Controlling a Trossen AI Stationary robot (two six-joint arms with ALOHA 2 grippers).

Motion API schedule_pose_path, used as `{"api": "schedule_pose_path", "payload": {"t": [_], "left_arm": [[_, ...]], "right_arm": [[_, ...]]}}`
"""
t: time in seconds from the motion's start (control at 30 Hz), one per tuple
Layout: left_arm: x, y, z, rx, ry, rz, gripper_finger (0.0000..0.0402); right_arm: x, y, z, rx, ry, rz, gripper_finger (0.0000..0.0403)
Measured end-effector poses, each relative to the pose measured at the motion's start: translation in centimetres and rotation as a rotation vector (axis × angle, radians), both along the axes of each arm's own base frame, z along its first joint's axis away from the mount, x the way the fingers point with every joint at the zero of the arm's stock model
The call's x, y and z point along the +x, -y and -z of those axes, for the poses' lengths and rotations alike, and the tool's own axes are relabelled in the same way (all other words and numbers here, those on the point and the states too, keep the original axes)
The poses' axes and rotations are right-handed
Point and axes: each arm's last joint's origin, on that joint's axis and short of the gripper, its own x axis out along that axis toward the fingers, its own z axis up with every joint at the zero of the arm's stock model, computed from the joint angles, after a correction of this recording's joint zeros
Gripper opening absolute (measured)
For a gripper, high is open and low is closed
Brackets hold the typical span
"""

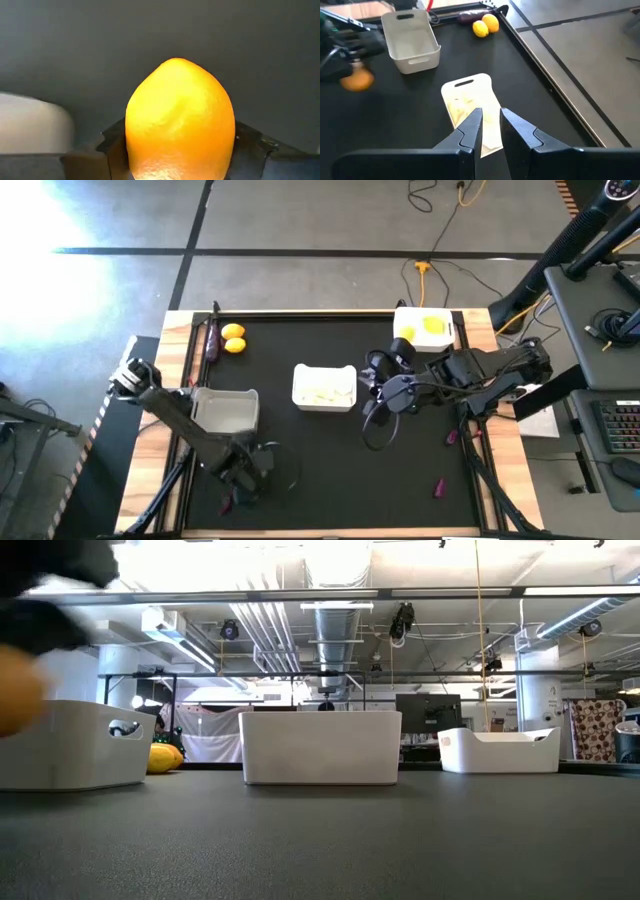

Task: Sort produce into baskets
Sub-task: Put the yellow lemon into the top white bin

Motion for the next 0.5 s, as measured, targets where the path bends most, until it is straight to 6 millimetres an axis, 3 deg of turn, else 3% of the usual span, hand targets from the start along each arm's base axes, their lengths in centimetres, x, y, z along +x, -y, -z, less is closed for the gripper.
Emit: {"api": "schedule_pose_path", "payload": {"t": [0.1, 0.5], "left_arm": [[-0.3, -2.6, -0.4, 0.218, -0.055, 0.1, 0.0224], [3.8, -11.7, -4.2, 0.455, -0.052, 0.378, 0.023]], "right_arm": [[-0.1, 0.0, -0.4, 0.004, 0.014, 0.001, 0.0059], [-0.1, 0.0, -0.4, 0.012, 0.021, 0.007, 0.0059]]}}
